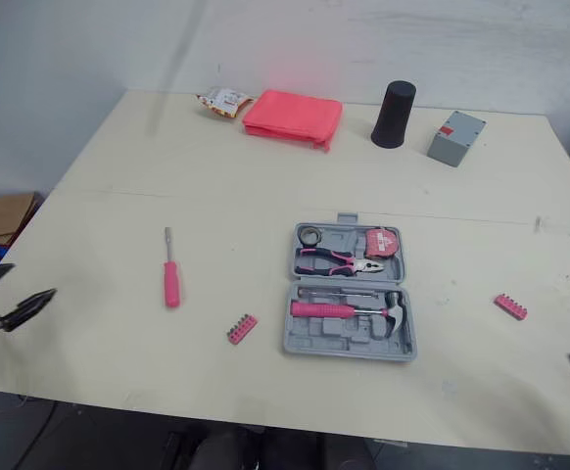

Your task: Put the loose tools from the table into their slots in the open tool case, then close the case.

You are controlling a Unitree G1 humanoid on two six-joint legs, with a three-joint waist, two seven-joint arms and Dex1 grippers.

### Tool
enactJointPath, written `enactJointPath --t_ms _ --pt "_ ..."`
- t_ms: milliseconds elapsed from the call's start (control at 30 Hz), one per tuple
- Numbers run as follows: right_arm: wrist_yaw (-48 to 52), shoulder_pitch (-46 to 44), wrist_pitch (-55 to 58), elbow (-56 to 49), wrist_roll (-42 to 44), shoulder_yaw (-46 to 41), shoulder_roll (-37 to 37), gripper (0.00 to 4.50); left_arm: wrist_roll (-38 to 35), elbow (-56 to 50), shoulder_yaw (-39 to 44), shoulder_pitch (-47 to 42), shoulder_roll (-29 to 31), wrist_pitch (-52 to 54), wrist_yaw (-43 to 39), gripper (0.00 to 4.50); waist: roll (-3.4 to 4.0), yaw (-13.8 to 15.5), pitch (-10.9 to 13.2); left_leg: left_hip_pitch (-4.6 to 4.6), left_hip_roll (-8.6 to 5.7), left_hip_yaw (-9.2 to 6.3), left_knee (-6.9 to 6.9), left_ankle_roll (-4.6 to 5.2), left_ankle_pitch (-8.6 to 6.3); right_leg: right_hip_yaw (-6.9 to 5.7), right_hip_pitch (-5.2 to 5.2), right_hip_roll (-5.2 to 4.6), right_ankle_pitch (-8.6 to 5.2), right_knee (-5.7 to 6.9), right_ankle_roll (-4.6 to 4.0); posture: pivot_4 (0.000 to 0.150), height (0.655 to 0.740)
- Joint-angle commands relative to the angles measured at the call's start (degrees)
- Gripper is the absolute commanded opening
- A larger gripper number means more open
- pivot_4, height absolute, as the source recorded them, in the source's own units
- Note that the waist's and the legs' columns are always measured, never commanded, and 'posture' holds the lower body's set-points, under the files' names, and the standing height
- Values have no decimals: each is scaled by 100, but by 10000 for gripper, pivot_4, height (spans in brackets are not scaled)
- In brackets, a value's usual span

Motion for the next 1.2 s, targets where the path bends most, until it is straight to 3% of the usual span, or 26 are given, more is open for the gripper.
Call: enactJointPath --t_ms 33,167,267,367,800,1200 --pt "257 40 381 -1223 553 275 128 45000 -392 -1601 -256 364 -85 582 -87 44394 -3 7 2 -2 0 0 1 0 -1 1 0 3 -1 -1 2 1500 7400" --pt "145 -192 944 -2429 750 999 284 45000 -598 -3194 -961 734 -555 1012 171 44394 -2 6 2 1 0 3 5 0 0 12 7 10 3 -8 12 1500 7400" --pt "151 -392 1053 -2755 624 1377 386 45000 -573 -3810 -1438 785 -1035 1288 692 44394 -6 12 4 4 -1 4 14 2 2 21 12 16 8 -9 19 1500 7400" --pt "79 -594 1079 -2746 496 1562 488 45000 190 -4212 -2403 1200 -1272 1244 931 44394 -9 25 5 6 0 1 24 3 5 30 16 27 10 -8 22 1500 7400" --pt "233 -681 1098 -2613 348 1636 568 45000 2046 -3621 -3776 1138 -2649 925 2679 44394 -9 141 5 6 4 0 53 16 -3 37 27 32 13 -8 19 1500 7400" --pt "323 -516 1343 -2765 431 1359 390 45000 2397 -3382 -4332 1108 -3231 1197 3147 44394 28 157 -17 10 2 -2 60 24 -4 36 37 26 16 -7 19 1500 7400"
